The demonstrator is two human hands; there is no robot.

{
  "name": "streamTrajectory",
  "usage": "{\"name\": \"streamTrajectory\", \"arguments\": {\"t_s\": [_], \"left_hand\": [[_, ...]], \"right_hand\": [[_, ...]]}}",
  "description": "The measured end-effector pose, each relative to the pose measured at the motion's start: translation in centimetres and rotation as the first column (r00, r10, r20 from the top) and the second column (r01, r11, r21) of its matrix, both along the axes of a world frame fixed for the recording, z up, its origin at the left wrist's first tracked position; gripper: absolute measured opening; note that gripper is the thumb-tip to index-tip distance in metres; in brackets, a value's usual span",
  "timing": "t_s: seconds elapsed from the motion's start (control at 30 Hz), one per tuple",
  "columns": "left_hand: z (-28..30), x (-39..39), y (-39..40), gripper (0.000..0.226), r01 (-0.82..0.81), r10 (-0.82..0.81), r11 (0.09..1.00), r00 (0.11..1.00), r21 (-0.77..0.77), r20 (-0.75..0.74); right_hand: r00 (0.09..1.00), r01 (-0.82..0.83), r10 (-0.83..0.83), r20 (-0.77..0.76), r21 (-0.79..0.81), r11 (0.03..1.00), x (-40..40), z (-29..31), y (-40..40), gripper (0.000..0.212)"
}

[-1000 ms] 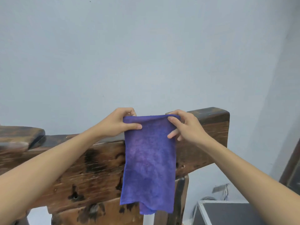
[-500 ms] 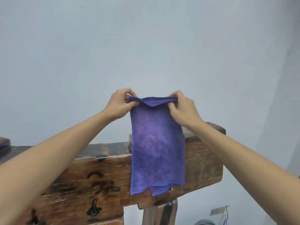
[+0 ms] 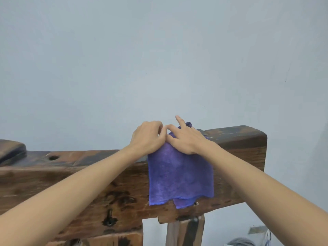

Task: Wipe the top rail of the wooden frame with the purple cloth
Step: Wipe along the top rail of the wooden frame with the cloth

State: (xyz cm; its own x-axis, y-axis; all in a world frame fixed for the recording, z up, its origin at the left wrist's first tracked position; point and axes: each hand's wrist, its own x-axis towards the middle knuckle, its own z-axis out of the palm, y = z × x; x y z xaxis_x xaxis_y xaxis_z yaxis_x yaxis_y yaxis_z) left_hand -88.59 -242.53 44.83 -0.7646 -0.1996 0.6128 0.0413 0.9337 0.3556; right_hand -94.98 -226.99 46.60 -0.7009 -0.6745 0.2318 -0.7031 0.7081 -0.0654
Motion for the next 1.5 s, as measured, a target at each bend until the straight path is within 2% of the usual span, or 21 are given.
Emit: {"name": "streamTrajectory", "arguments": {"t_s": [0.07, 0.13, 0.23, 0.33, 0.43, 0.53, 0.67, 0.77, 0.87, 1.0, 1.13, 1.23, 1.33, 1.4, 1.5], "left_hand": [[-0.5, 0.3, 1.7, 0.049, 0.125, -0.127, 0.992, 0.982, 0.021, 0.141], [-1.0, 0.2, 2.6, 0.061, 0.151, -0.175, 0.982, 0.955, 0.115, 0.24], [-1.3, 0.2, 3.1, 0.078, 0.012, -0.059, 0.987, 0.954, 0.159, 0.294], [-1.0, 0.6, 3.4, 0.075, 0.017, -0.053, 0.994, 0.937, 0.106, 0.346], [-1.0, 0.9, 3.3, 0.079, 0.043, -0.073, 0.994, 0.942, 0.098, 0.327], [-1.5, 1.4, 3.5, 0.076, 0.062, -0.079, 0.996, 0.955, 0.066, 0.286], [-2.2, 2.8, 4.0, 0.08, 0.052, -0.038, 0.998, 0.957, -0.042, 0.287], [-3.0, 4.0, 4.6, 0.078, 0.046, -0.016, 0.993, 0.964, -0.106, 0.264], [-3.2, 4.4, 4.9, 0.076, 0.056, -0.019, 0.987, 0.972, -0.153, 0.235], [-2.4, 3.5, 4.4, 0.08, 0.07, -0.045, 0.995, 0.956, -0.075, 0.288], [-0.7, 0.5, 4.8, 0.095, 0.063, -0.048, 0.998, 0.921, -0.025, 0.386], [0.6, -2.4, 5.5, 0.101, 0.043, -0.083, 0.994, 0.881, 0.096, 0.466], [1.5, -4.0, 5.9, 0.095, 0.036, -0.143, 0.976, 0.855, 0.217, 0.499], [1.8, -4.4, 6.0, 0.089, 0.061, -0.176, 0.97, 0.84, 0.234, 0.514], [2.0, -4.2, 6.0, 0.096, 0.062, -0.173, 0.974, 0.828, 0.22, 0.534]], "right_hand": [[0.998, 0.002, -0.006, 0.057, 0.059, 0.998, -0.1, 0.4, 0.0, 0.039], [0.995, -0.005, -0.002, 0.098, 0.07, 0.998, -0.1, 0.7, 0.0, 0.032], [0.996, -0.008, -0.001, 0.087, 0.103, 0.995, 0.2, 0.7, -0.1, 0.043], [0.998, 0.0, -0.007, 0.069, 0.105, 0.995, 1.0, 0.5, 0.0, 0.044], [0.998, -0.02, 0.016, 0.058, 0.071, 0.997, 1.6, 0.6, 0.6, 0.04], [0.999, -0.036, 0.034, 0.028, 0.097, 0.995, 2.2, 0.3, 0.9, 0.047], [0.996, -0.081, 0.083, -0.042, 0.057, 0.995, 2.8, -0.6, 1.7, 0.039], [0.986, -0.131, 0.135, -0.102, 0.053, 0.99, 3.1, -1.3, 2.7, 0.044], [0.986, -0.112, 0.118, -0.12, 0.052, 0.992, 2.8, -1.7, 3.3, 0.05], [0.999, -0.039, 0.041, -0.032, 0.071, 0.997, 1.7, -1.1, 3.1, 0.054], [1.0, 0.019, -0.02, 0.002, 0.076, 0.997, 0.2, 0.0, 2.4, 0.037], [0.991, 0.026, -0.04, 0.13, 0.105, 0.994, -1.8, 1.3, 2.1, 0.03], [0.972, -0.025, -0.006, 0.237, 0.128, 0.991, -3.3, 2.4, 2.1, 0.035], [0.973, -0.016, -0.018, 0.229, 0.147, 0.989, -3.9, 2.4, 2.0, 0.046], [0.979, 0.033, -0.068, 0.19, 0.183, 0.982, -3.8, 2.1, 1.9, 0.055]]}}
